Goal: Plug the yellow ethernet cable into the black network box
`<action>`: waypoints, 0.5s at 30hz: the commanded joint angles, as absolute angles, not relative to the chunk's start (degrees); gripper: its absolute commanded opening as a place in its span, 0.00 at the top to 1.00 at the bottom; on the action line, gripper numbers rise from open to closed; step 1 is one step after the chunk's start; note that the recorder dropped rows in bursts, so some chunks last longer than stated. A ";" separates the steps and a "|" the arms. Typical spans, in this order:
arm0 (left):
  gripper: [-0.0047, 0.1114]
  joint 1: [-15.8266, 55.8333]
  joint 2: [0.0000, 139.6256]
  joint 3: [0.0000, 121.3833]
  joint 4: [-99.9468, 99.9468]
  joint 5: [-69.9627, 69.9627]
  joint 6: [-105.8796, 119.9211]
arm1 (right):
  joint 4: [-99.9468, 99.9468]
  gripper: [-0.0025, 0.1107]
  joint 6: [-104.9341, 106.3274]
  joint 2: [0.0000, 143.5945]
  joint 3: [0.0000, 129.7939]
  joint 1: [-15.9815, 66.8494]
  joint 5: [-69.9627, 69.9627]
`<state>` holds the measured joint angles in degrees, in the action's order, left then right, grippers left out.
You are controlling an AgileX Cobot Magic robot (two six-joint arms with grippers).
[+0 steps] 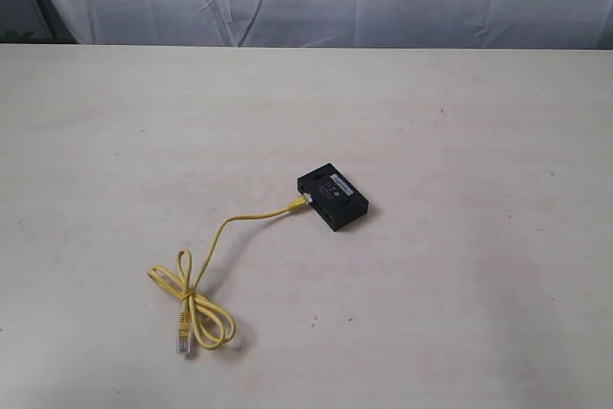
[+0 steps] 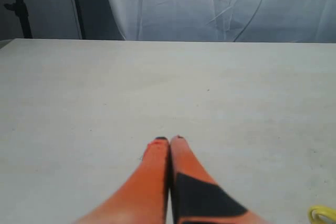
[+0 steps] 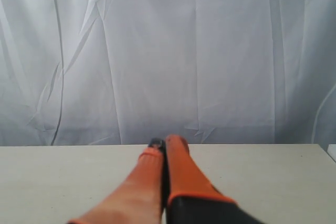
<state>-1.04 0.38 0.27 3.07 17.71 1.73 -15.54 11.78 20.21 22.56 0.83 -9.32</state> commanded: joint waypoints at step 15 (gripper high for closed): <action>0.96 -1.10 0.00 0.00 2.81 16.87 1.45 | -4.12 0.99 -1.03 0.72 2.64 0.60 -14.52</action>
